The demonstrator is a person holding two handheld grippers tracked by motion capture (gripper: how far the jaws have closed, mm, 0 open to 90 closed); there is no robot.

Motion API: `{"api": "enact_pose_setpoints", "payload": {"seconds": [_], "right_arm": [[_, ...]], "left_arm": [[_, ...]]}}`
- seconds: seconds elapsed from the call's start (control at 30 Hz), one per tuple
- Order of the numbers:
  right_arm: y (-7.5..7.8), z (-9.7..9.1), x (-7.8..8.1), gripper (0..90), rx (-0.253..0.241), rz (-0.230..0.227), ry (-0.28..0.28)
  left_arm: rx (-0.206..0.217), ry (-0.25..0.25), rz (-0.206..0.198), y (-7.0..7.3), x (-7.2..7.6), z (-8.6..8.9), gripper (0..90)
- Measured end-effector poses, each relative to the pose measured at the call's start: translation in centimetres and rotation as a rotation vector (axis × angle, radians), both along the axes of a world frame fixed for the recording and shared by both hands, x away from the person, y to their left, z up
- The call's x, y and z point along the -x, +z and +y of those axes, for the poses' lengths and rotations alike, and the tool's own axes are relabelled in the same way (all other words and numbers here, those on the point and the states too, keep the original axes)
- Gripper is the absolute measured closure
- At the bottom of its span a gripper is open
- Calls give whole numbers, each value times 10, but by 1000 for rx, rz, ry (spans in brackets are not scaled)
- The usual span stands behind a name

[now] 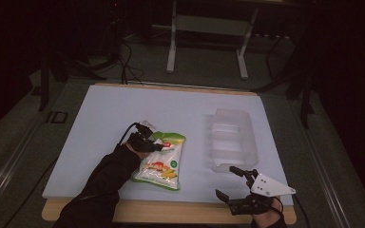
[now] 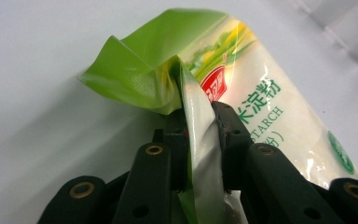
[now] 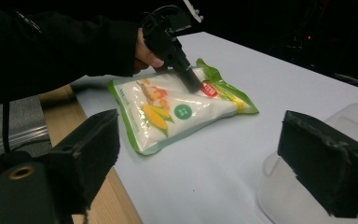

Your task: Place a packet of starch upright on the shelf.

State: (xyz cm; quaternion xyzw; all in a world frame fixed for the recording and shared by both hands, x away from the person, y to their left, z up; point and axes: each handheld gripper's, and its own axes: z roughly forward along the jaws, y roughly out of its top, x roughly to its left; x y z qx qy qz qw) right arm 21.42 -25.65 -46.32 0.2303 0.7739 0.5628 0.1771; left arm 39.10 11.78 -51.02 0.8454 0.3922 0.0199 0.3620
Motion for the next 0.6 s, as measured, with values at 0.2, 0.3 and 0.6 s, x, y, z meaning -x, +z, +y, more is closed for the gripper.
{"api": "enact_pose_setpoints", "payload": {"seconds": [0.2,0.3,0.6], "right_arm": [[1,-4,-1,135,-12,-24,-34],[4,-9,-2,142,-46,-34,-54],[4,-6,-3,165,20,-64,-59]], "left_arm": [[34,-1,-55,15,8,1,797],[55,-10,-85,24,14,0,801],[106,-40,-176,48,35,-5,814]]}}
